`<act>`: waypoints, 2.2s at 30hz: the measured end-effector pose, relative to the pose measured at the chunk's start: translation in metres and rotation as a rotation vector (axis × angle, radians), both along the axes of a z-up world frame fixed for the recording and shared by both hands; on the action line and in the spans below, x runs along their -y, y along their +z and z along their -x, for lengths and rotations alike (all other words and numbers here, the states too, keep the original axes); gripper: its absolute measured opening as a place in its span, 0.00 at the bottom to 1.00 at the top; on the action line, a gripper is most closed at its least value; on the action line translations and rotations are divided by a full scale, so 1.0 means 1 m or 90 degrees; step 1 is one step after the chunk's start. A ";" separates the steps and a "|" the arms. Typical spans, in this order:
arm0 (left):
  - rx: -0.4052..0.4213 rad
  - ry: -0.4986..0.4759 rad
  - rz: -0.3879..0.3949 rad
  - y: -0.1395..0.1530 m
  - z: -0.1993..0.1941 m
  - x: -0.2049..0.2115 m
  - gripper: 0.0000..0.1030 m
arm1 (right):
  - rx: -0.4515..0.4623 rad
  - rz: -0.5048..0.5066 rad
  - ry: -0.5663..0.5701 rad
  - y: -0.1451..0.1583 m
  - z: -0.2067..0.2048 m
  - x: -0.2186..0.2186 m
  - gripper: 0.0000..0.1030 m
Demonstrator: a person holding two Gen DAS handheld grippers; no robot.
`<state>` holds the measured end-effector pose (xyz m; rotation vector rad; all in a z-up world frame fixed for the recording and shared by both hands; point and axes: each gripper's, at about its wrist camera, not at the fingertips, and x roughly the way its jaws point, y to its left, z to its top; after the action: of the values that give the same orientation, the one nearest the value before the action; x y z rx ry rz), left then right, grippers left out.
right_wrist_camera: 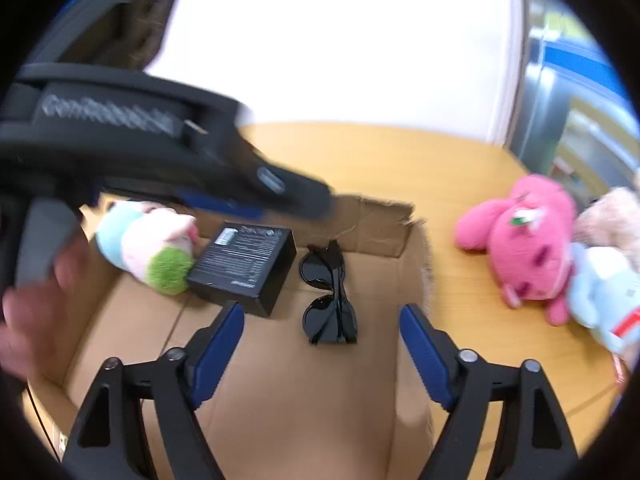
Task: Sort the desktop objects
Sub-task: 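Lower the sunglasses into the box and open the right gripper, then move the left gripper to the grey phone stand and close on it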
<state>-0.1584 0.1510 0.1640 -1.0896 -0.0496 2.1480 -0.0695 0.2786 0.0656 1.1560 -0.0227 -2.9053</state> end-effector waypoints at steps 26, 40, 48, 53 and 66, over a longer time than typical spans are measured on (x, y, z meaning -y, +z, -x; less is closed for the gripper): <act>-0.262 0.313 0.105 -0.006 -0.279 0.132 1.00 | -0.085 -0.042 0.018 0.008 -0.142 0.072 0.79; -0.220 0.298 0.110 -0.029 -0.268 0.130 1.00 | -0.066 -0.025 0.034 -0.008 -0.136 0.062 0.79; -0.130 0.236 0.148 -0.084 -0.265 0.134 1.00 | 0.044 0.018 0.054 -0.072 -0.136 0.038 0.79; -0.051 0.207 0.150 -0.128 -0.264 0.133 0.99 | 0.112 0.062 0.096 -0.121 -0.128 0.040 0.77; 0.018 0.141 0.142 -0.160 -0.258 0.104 0.80 | 0.098 0.098 0.164 -0.129 -0.122 0.046 0.33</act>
<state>0.0999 0.0467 0.0042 -1.2945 0.0599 2.3794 0.0529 0.2325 -0.0639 1.2505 -0.0908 -2.5395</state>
